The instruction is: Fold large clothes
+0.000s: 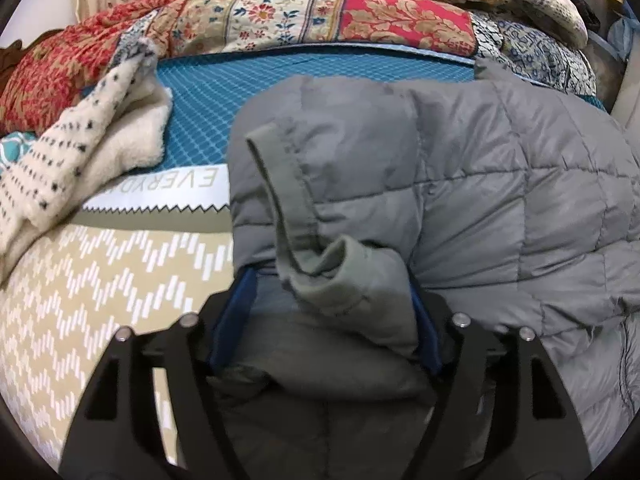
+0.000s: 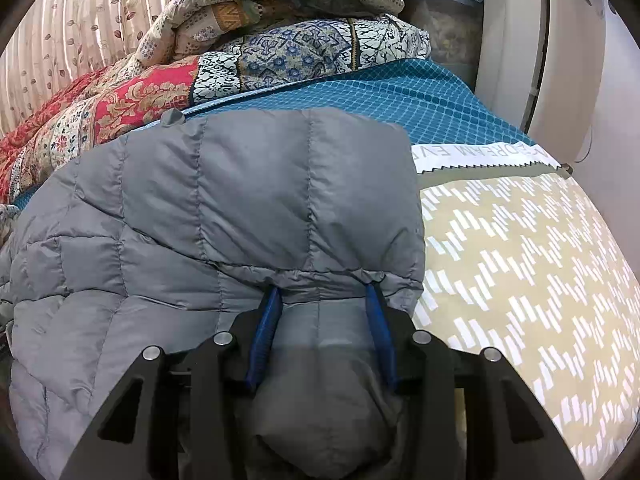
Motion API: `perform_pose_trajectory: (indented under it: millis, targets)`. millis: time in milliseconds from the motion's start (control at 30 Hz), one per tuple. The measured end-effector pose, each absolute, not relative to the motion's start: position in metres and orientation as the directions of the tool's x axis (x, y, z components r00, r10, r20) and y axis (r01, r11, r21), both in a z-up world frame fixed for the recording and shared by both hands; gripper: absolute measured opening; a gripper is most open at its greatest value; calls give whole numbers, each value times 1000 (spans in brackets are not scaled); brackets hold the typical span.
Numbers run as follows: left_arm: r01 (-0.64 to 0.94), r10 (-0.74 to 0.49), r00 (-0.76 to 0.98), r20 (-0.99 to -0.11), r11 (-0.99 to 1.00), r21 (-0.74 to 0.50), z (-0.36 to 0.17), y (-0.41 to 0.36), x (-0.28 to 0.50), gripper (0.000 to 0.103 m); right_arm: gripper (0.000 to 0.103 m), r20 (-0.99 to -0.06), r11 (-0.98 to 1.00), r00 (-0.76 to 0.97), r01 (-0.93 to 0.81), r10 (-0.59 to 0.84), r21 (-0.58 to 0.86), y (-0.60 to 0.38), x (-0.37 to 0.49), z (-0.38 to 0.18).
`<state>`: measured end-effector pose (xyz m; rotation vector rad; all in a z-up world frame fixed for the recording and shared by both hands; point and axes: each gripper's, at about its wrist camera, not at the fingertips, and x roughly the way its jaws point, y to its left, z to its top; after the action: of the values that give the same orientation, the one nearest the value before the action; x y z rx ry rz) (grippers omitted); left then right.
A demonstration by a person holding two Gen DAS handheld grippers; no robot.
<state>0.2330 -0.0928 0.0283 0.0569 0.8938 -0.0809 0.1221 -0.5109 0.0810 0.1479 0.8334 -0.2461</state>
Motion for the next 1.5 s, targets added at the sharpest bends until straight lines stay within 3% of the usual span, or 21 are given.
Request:
perform_pose_trajectory:
  millis: [1500]
  targets:
    - [90, -61, 627, -777, 996, -6, 27, -91, 232, 71, 18, -743, 963, 653, 268, -148, 44, -515, 122, 80]
